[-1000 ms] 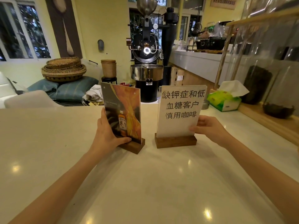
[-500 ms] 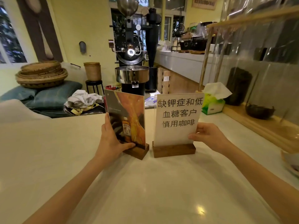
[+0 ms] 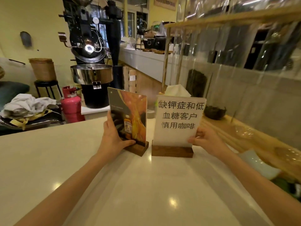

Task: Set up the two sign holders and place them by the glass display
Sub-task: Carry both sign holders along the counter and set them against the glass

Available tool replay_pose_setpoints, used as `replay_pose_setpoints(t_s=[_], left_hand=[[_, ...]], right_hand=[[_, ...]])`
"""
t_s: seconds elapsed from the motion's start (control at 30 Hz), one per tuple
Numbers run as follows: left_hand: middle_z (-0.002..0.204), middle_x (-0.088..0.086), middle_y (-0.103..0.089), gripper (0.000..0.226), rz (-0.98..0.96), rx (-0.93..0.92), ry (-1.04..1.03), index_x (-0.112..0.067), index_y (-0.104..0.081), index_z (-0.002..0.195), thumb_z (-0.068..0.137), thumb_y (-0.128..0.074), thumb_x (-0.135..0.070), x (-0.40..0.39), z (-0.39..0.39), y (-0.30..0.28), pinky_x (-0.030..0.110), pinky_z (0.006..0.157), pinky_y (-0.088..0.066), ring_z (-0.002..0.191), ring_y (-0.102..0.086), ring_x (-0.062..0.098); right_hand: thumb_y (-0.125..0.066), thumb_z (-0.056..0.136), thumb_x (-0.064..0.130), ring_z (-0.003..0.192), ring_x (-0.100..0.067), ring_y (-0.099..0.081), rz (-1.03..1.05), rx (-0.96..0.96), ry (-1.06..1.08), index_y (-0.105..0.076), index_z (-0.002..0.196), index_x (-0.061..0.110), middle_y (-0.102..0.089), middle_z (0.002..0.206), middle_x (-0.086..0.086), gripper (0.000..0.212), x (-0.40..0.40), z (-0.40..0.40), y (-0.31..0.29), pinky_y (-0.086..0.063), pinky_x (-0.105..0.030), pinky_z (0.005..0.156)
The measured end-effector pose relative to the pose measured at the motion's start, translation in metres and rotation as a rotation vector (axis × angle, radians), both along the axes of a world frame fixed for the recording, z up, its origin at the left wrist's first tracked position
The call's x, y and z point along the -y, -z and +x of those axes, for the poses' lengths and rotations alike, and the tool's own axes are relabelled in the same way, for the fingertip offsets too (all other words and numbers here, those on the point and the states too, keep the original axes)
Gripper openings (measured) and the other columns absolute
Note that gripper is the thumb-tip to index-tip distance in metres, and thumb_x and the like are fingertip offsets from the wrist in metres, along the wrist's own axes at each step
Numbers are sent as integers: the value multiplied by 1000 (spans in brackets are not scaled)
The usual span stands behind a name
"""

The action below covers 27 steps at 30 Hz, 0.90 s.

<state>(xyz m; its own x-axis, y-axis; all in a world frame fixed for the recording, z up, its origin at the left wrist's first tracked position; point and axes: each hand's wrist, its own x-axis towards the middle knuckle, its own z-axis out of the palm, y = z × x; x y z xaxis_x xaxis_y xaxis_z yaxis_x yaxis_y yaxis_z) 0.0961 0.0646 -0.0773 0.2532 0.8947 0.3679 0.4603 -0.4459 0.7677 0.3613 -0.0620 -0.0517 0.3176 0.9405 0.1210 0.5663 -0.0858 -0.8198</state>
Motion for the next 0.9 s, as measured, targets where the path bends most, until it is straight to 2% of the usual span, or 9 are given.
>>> replay_pose_setpoints(t_s=[0.1,0.27,0.5,0.7,0.8,0.9], left_hand=[[143,12,-28,128,-8,-5,49,-19,1,144,53,-88,-16,-11,31,1,37,108,-34,131,-37,25],[143,15,-27,128,-23,-13,147,-16,4,145,55,-87,-14,-20,82,0,36,109,-33,131,-36,27],[149,18,-25,131,-1,-19,291,-14,14,144,57,-85,-11,-35,144,1,45,115,-27,137,-30,30],[148,18,-26,136,18,-72,330,-16,16,144,55,-87,-16,-52,184,1,46,112,-31,136,-32,31],[147,14,-28,137,40,-95,385,-22,12,143,51,-88,-20,-61,200,0,52,109,-38,134,-37,30],[149,16,-24,137,58,-134,394,-18,14,144,52,-88,-21,-67,215,0,49,109,-37,134,-35,31]], right_hand=[[-66,77,2,99,-21,-62,17,5,78,-61,114,16,-64,108,3,39,5,18,-1,-52,-44,91],[-66,77,1,106,-26,-61,6,-47,203,-61,116,9,-65,118,-10,40,17,47,-1,-50,-50,94],[-70,74,0,100,-22,-64,36,-10,356,-65,111,6,-68,115,-10,38,29,75,-4,-53,-42,89],[-69,74,3,99,-22,-63,57,-18,440,-64,111,7,-68,112,-8,38,34,87,2,-53,-43,89],[-67,76,4,97,-22,-64,66,-8,479,-63,112,9,-68,106,-4,37,37,89,5,-54,-41,86],[-65,78,9,106,-23,-62,79,11,514,-61,118,11,-68,115,-4,40,40,88,9,-55,-37,86]])
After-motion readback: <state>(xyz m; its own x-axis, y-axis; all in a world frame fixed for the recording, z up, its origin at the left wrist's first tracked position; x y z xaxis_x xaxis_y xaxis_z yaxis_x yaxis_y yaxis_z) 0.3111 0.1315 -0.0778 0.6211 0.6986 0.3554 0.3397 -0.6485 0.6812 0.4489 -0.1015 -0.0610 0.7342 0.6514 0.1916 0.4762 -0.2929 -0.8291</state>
